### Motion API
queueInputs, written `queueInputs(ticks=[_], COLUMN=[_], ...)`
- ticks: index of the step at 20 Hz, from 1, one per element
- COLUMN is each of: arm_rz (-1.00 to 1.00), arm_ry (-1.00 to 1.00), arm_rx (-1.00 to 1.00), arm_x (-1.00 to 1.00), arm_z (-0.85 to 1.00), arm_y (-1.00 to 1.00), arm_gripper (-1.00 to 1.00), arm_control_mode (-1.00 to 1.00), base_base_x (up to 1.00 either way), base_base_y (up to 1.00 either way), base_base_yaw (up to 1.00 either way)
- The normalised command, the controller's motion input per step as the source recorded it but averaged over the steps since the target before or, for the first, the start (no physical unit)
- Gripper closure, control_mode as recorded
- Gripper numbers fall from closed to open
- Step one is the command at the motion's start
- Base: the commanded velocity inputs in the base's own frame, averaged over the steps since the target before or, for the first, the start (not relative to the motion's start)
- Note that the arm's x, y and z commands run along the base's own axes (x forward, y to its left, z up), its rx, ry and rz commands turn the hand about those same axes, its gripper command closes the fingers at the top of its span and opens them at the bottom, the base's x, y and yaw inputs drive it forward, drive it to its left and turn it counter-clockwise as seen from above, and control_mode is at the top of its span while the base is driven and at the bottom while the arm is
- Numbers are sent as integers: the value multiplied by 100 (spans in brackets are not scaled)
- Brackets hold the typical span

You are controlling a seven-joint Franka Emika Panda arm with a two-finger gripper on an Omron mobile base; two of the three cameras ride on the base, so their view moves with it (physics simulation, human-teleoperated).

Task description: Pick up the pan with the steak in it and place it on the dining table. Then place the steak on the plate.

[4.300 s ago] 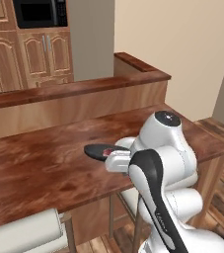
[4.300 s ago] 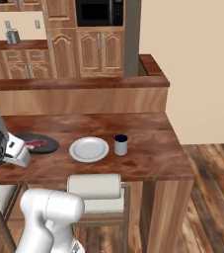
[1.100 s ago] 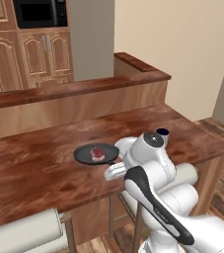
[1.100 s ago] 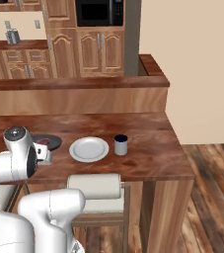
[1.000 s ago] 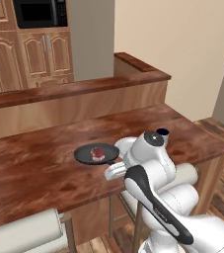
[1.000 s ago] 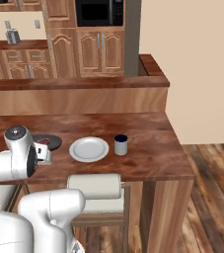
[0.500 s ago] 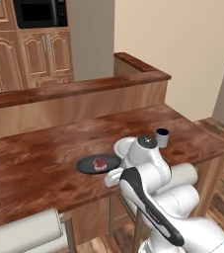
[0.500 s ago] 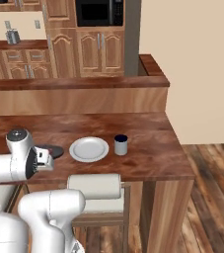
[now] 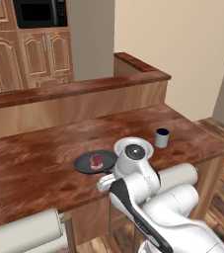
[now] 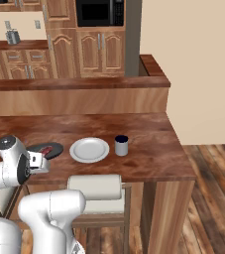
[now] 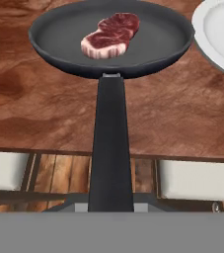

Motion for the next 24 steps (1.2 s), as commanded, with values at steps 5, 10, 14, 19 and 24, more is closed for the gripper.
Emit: queueInputs(ticks=[5, 10, 14, 19, 24], arm_rz=[-1, -3, -1, 0, -5], arm_ry=[-10, -2, -1, 0, 2], arm_rx=[0, 1, 0, 2, 5], arm_x=[12, 1, 0, 1, 17], arm_z=[-58, -56, -9, 0, 13], arm_y=[-14, -29, -4, -1, 0], arm_gripper=[100, 100, -100, -100, -100], arm_control_mode=[-100, -100, -100, -100, -100], base_base_x=[0, 0, 0, 0, 0], base_base_y=[0, 0, 0, 0, 0], base_base_yaw=[0, 0, 0, 0, 0])
